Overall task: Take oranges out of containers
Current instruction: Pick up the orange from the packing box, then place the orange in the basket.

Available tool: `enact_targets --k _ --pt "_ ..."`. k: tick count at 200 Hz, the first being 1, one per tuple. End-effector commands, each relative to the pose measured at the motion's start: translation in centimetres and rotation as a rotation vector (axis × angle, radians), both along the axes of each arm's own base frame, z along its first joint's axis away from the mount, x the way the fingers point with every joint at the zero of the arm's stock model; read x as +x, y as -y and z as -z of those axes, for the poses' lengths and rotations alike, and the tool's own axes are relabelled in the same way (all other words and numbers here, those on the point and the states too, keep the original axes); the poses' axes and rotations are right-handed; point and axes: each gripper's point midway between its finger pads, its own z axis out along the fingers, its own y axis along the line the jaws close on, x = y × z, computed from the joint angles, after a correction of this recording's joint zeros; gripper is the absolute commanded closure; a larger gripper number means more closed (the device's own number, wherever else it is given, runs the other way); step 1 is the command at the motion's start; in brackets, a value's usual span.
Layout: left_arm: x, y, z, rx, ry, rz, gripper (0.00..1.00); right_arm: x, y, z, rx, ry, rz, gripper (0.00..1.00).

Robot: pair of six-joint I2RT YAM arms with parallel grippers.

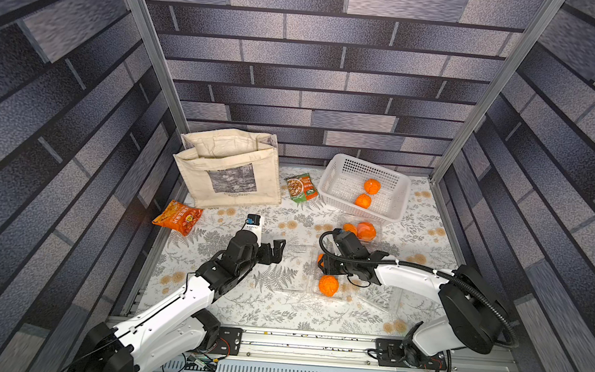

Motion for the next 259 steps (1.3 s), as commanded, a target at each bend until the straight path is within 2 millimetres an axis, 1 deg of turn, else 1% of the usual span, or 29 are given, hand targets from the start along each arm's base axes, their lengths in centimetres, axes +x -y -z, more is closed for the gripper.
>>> enact_targets --k 1,20,36,60,73,83,98,105,118,126,129,131,140,159,168,174,187,205,213,217,219,231,243,259 --pt "0.0 0.0 0.7 -0.006 -0.010 -0.013 0.00 1.1 -0.2 -2.4 0.040 0.092 0.018 0.72" --pt "0.1 0.2 0.7 -0.014 -0.011 -0.008 0.00 1.4 0.2 -4.2 0.051 0.135 0.033 0.74" --pt "0.2 0.5 0.8 -0.020 -0.016 0.000 0.00 1.4 0.3 -6.3 0.081 0.169 0.036 0.76" --pt "0.2 0.7 1.0 -0.020 -0.022 0.006 0.00 2.0 0.5 -10.3 0.127 0.247 0.044 0.76" --pt "0.2 0.7 1.1 -0.025 -0.020 0.001 0.00 2.9 1.2 -12.2 0.124 0.300 0.059 0.76" --pt "0.2 0.9 1.1 -0.032 -0.018 0.004 0.00 4.2 2.0 -13.4 0.106 0.344 0.076 0.75" --pt "0.2 1.2 1.0 -0.041 -0.015 0.010 0.00 6.7 3.5 -15.1 0.090 0.388 0.111 0.74" --pt "0.1 1.4 0.9 -0.042 -0.016 0.018 0.00 8.2 4.4 -16.0 0.085 0.409 0.130 0.74" --pt "-0.1 1.8 0.7 -0.044 -0.013 0.030 0.00 10.9 6.0 -16.9 0.053 0.438 0.171 0.74" --pt "-0.2 2.0 0.6 -0.045 -0.010 0.039 0.00 12.6 6.9 -17.3 0.040 0.445 0.193 0.75" --pt "-0.3 2.1 0.6 -0.046 -0.011 0.043 0.00 13.1 7.3 -16.9 0.029 0.438 0.198 0.74" --pt "-0.3 2.2 0.6 -0.046 -0.009 0.045 0.00 13.8 7.4 -17.8 0.037 0.453 0.208 0.75" --pt "-0.5 2.4 0.4 -0.046 -0.003 0.056 0.00 15.7 8.4 -18.4 0.034 0.458 0.237 0.75" --pt "-1.0 2.9 0.1 -0.046 0.011 0.077 0.00 19.3 10.6 -18.2 0.016 0.458 0.297 0.75" --pt "-1.1 3.0 0.1 -0.045 0.016 0.080 0.00 21.1 11.7 -17.7 0.000 0.450 0.325 0.75" --pt "-1.2 2.9 0.2 -0.041 0.017 0.079 0.00 21.9 12.2 -17.7 -0.007 0.454 0.336 0.76" --pt "-1.3 3.0 0.3 -0.037 0.016 0.079 0.00 24.2 13.7 -16.6 -0.055 0.438 0.367 0.76" --pt "-1.4 3.0 0.5 -0.038 0.016 0.081 0.00 26.4 15.4 -15.1 -0.092 0.405 0.407 0.76" --pt "-1.5 3.1 0.5 -0.038 0.016 0.083 0.00 27.1 16.0 -14.8 -0.094 0.406 0.424 0.75" --pt "-1.5 3.1 0.5 -0.039 0.017 0.083 0.00 27.4 16.2 -14.7 -0.095 0.406 0.429 0.73" --pt "-1.5 3.2 0.5 -0.039 0.018 0.085 0.00 27.6 16.4 -14.6 -0.094 0.409 0.433 0.71" --pt "-1.6 3.3 0.5 -0.038 0.019 0.092 0.00 28.3 16.6 -14.7 -0.098 0.420 0.425 0.52" --pt "-1.7 3.4 0.3 -0.037 0.027 0.100 0.00 28.6 16.5 -15.2 -0.103 0.435 0.402 0.37" --pt "-1.8 3.5 0.3 -0.029 0.031 0.106 0.00 28.5 16.2 -16.2 -0.103 0.458 0.365 0.31"
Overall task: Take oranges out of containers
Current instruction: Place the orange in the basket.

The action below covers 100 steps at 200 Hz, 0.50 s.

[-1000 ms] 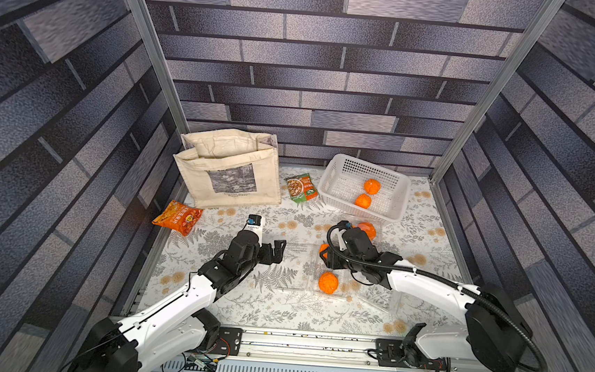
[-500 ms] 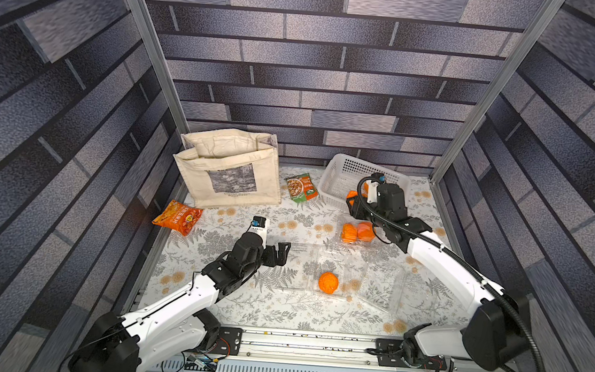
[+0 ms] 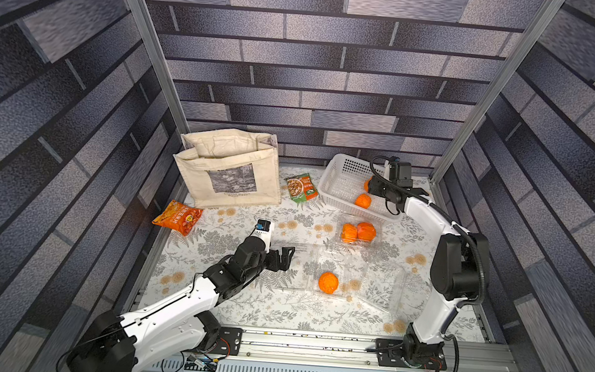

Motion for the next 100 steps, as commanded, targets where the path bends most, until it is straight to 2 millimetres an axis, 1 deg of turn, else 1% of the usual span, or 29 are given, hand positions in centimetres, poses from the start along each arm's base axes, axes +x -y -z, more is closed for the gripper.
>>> enact_targets --k 1,15,34,61,77,88,100 --pt "-0.1 0.0 -0.5 -0.004 0.028 0.002 0.00 0.3 -0.8 -3.3 -0.027 0.066 -0.066 0.31" --pt "-0.1 0.0 -0.5 -0.001 0.030 0.001 0.00 -0.1 -1.0 -4.2 -0.024 0.084 -0.085 0.25" --pt "0.0 0.1 -0.4 -0.001 0.034 0.001 0.00 -0.9 -0.9 -5.3 -0.034 0.091 -0.095 0.25" --pt "0.2 0.4 -0.4 0.000 0.030 0.004 0.00 -2.4 -0.8 -6.3 -0.035 0.081 -0.113 0.24" --pt "0.3 0.6 -0.4 -0.004 0.027 0.011 0.00 -4.1 -2.0 -6.7 0.034 0.074 -0.169 0.25" --pt "0.3 0.7 -0.4 -0.007 0.027 0.011 0.00 -5.8 -3.3 -6.8 0.104 0.069 -0.216 0.27" --pt "0.4 0.7 -0.4 -0.009 0.028 0.006 0.00 -8.1 -4.4 -6.0 0.141 0.040 -0.253 0.27"
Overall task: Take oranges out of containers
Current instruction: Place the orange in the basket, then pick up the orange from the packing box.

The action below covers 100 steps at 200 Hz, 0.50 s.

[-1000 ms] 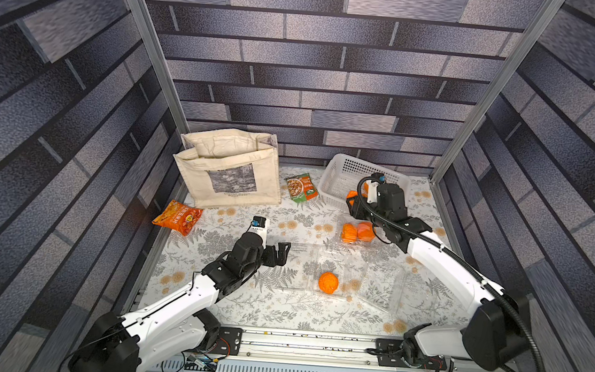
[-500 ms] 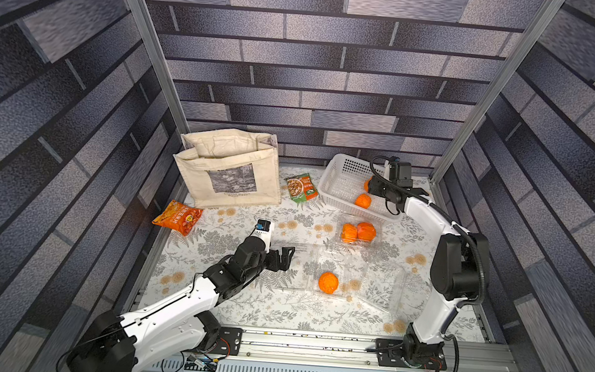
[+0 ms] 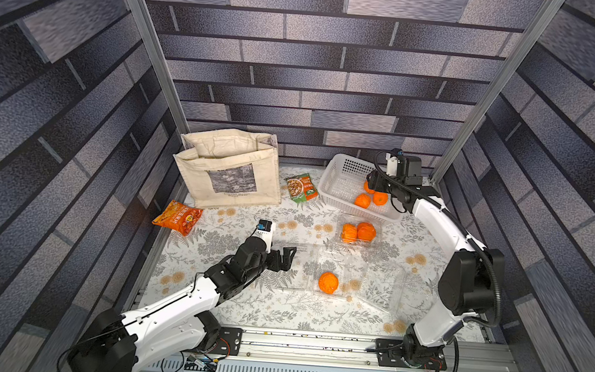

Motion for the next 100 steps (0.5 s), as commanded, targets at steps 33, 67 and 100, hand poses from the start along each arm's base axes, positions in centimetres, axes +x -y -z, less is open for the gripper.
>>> enact_targets --k 33,67,100 --pt "0.5 0.6 -0.4 -0.011 0.022 -0.001 0.00 -12.7 -6.6 2.8 0.113 -0.144 -0.254 0.27" --pt "0.8 1.3 -0.3 -0.008 0.012 0.020 0.00 -21.0 -9.0 6.0 0.224 -0.276 -0.337 0.25" --pt "1.1 2.0 0.0 -0.017 0.005 0.036 0.00 -26.1 -9.8 8.2 0.227 -0.383 -0.377 0.25"
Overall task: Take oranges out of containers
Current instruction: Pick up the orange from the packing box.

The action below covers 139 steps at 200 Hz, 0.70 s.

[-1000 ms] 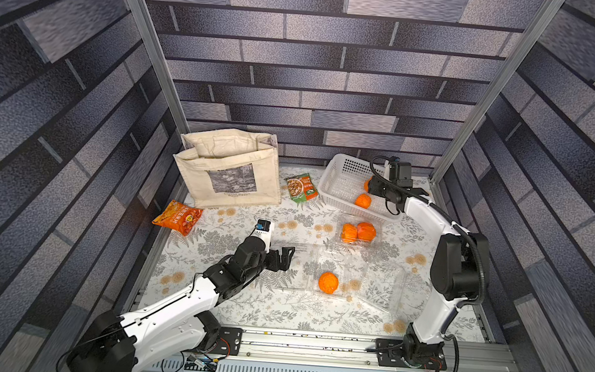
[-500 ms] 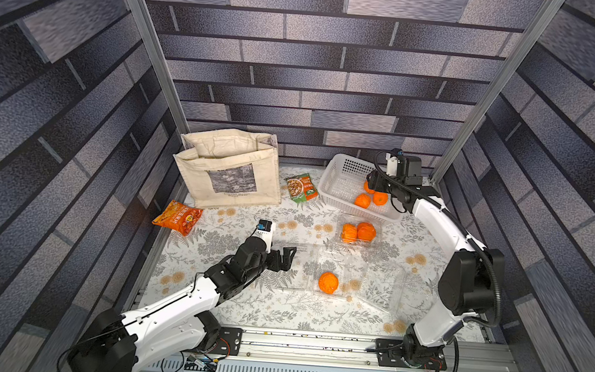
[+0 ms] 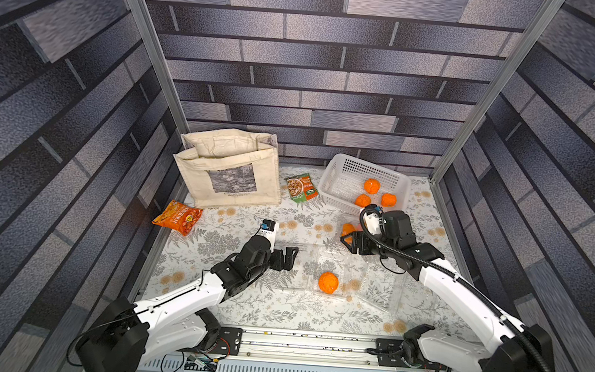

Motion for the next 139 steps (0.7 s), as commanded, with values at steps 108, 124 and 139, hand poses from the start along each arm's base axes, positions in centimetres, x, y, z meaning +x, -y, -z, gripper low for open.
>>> enact_targets --k 108,124,139 --pt "0.6 2.7 -1.9 -0.065 0.020 0.056 0.00 -7.9 -3.3 7.6 -0.153 -0.262 -0.100 0.27" --pt "0.4 2.5 -1.8 -0.063 0.018 0.051 0.00 -8.0 -2.9 8.4 -0.196 -0.268 -0.099 0.27" --pt "0.3 2.3 -1.7 -0.064 0.019 0.042 0.00 -8.1 -2.9 9.0 -0.210 -0.275 -0.106 0.27"
